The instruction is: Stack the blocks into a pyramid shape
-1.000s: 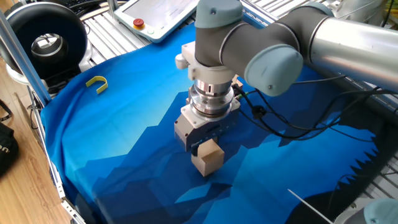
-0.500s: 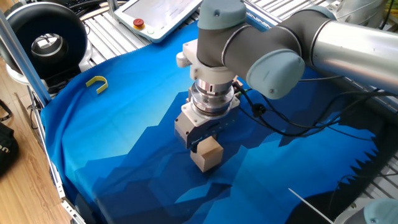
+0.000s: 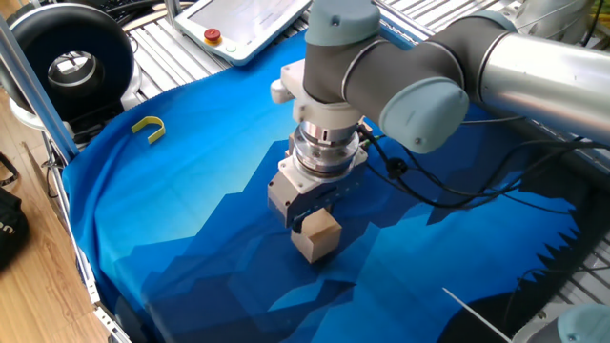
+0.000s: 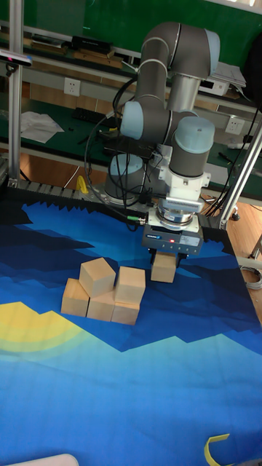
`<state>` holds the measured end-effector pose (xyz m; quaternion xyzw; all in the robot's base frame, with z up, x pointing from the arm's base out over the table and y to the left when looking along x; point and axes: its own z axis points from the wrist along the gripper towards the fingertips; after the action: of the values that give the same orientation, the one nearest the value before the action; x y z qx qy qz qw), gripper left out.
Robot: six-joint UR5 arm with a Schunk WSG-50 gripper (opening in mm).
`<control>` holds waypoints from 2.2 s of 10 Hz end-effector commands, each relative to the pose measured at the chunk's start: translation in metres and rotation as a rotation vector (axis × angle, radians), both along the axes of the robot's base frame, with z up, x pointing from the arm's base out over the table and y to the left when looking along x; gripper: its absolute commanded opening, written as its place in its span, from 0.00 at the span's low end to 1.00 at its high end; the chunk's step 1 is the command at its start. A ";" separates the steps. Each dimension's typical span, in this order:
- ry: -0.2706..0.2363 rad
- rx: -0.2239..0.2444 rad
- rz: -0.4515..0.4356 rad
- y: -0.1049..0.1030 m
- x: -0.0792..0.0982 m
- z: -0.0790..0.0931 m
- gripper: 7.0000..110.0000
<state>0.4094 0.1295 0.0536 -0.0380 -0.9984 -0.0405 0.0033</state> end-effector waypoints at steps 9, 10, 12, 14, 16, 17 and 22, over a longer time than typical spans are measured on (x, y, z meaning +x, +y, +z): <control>-0.052 0.010 0.032 0.033 0.077 0.063 0.57; -0.012 -0.074 0.060 0.010 0.089 0.088 0.57; 0.032 -0.191 0.083 -0.039 0.106 0.116 0.00; 0.017 -0.197 0.137 -0.067 0.112 0.097 0.00; 0.014 -0.238 0.177 -0.096 0.110 0.099 0.00; 0.025 -0.223 0.181 -0.103 0.106 0.105 0.00; -0.001 -0.118 0.295 -0.100 0.100 0.091 0.00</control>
<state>0.5100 0.0240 0.1512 0.0821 -0.9953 0.0503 0.0099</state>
